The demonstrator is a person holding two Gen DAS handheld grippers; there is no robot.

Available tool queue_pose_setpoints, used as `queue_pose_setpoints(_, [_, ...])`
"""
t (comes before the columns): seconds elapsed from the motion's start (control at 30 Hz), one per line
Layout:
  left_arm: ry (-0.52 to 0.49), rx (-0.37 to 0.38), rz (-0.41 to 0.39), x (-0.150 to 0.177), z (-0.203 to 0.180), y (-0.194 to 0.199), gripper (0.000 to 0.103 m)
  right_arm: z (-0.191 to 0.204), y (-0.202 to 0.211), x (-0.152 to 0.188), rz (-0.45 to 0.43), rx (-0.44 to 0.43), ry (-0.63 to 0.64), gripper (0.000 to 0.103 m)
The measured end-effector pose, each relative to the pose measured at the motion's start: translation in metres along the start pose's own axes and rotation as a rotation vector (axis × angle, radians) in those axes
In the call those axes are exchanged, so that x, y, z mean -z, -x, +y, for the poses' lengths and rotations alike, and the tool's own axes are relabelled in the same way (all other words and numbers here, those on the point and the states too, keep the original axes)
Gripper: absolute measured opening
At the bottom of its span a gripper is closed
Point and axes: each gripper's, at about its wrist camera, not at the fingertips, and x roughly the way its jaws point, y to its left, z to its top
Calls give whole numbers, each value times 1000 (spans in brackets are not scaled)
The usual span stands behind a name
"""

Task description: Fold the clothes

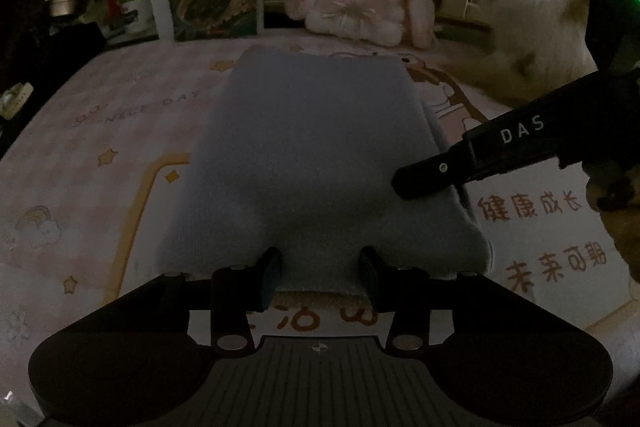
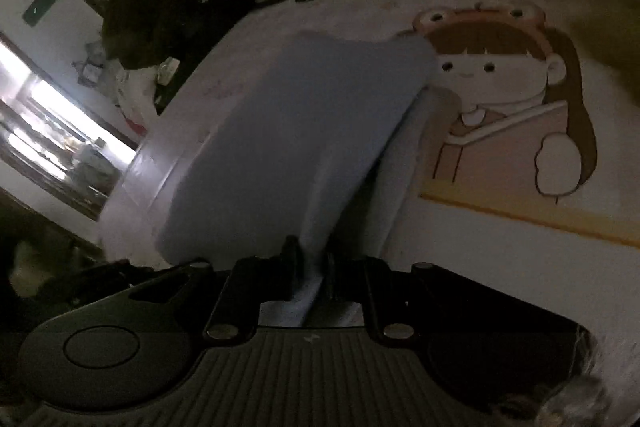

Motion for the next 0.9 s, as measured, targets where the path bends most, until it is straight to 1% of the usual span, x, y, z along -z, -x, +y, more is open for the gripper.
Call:
queue_pose_setpoints(0.1, [-2, -5, 4, -2, 0, 3, 44, 9, 4, 2, -3, 22, 50, 15])
queue_pose_setpoints(0.17, [-10, -17, -6, -4, -2, 10, 44, 13, 9, 3, -14, 27, 67, 22])
queue_pose_setpoints(0.2, [-14, -24, -15, -4, -3, 14, 47, 13, 15, 4, -28, 26, 73, 24])
queue_pose_setpoints(0.23, [-17, -34, -33, -4, -3, 20, 50, 14, 20, 5, -42, 25, 79, 30])
queue_pose_setpoints(0.27, [-17, -43, -51, -5, -3, 26, 51, 14, 26, 6, -56, 25, 85, 38])
queue_pose_setpoints(0.3, [-9, -50, -69, -6, -2, 31, 51, 14, 31, 7, -66, 26, 90, 43])
queue_pose_setpoints(0.37, [16, -61, -100, -8, 2, 41, 60, 13, 42, 9, -74, 35, 92, 67])
queue_pose_setpoints(0.4, [33, -67, -115, -10, 4, 45, 71, 11, 46, 11, -71, 47, 92, 71])
queue_pose_setpoints(0.43, [51, -72, -131, -11, 8, 49, 73, 10, 49, 13, -65, 58, 92, 74])
queue_pose_setpoints(0.53, [96, -76, -152, -17, 20, 53, 84, 1, 54, 21, -43, 69, 56, 78])
queue_pose_setpoints(0.67, [158, -68, -142, -26, 41, 49, 84, -13, 53, 27, -19, 47, -81, 80])
queue_pose_setpoints(0.73, [199, -41, -131, -27, 56, 43, 86, -14, 50, 27, -20, 45, -129, 81])
queue_pose_setpoints(0.83, [243, -1, -68, -30, 79, 26, 86, -15, 45, 27, -29, 48, -208, 83])
queue_pose_setpoints(0.9, [233, -41, 1, -35, 90, 13, 86, -13, 41, 26, -42, 54, -262, 83])
